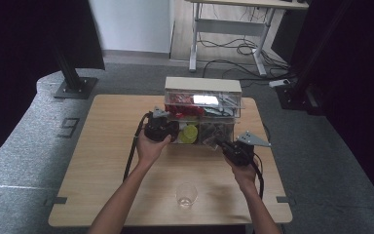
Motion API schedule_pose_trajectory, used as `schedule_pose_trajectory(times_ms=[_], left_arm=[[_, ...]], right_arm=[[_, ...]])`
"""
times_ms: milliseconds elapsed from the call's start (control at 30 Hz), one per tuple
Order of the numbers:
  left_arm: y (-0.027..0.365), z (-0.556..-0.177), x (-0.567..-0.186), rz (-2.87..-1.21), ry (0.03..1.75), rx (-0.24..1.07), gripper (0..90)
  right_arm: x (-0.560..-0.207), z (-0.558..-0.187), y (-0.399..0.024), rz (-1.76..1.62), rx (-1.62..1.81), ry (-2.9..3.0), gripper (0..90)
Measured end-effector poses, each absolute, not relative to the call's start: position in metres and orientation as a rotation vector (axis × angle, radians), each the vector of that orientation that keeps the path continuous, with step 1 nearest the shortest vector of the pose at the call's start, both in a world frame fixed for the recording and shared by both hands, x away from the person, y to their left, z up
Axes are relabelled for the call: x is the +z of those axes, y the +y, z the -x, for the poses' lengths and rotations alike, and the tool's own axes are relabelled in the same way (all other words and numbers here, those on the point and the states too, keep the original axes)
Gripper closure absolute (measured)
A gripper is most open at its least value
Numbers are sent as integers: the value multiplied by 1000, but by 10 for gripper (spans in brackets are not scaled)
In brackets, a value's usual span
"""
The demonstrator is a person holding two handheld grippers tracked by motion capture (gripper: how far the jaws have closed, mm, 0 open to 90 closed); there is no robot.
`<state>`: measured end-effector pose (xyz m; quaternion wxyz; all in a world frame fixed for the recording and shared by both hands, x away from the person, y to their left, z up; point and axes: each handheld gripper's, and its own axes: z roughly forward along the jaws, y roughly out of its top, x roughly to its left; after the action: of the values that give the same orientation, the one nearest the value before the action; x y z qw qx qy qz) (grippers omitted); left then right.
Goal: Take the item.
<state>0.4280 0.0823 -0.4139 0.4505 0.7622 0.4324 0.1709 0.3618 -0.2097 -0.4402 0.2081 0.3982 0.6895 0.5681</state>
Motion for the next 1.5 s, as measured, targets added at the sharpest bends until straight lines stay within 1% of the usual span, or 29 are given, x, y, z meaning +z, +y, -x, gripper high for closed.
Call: schedule_pose_trajectory(times_ms=[733,1067,1500], left_arm=[[82,-427,-413,-1887,1071,429,856],[82,-427,-413,-1893,1070,429,856],[82,-427,-413,-1892,1072,421,854]], right_arm=[[-446,-316,-205,-980,1609,1955,889],[-452,-308,-205,-984,1629,1965,889],[-452,-294,-203,-955,1700,1964,889]])
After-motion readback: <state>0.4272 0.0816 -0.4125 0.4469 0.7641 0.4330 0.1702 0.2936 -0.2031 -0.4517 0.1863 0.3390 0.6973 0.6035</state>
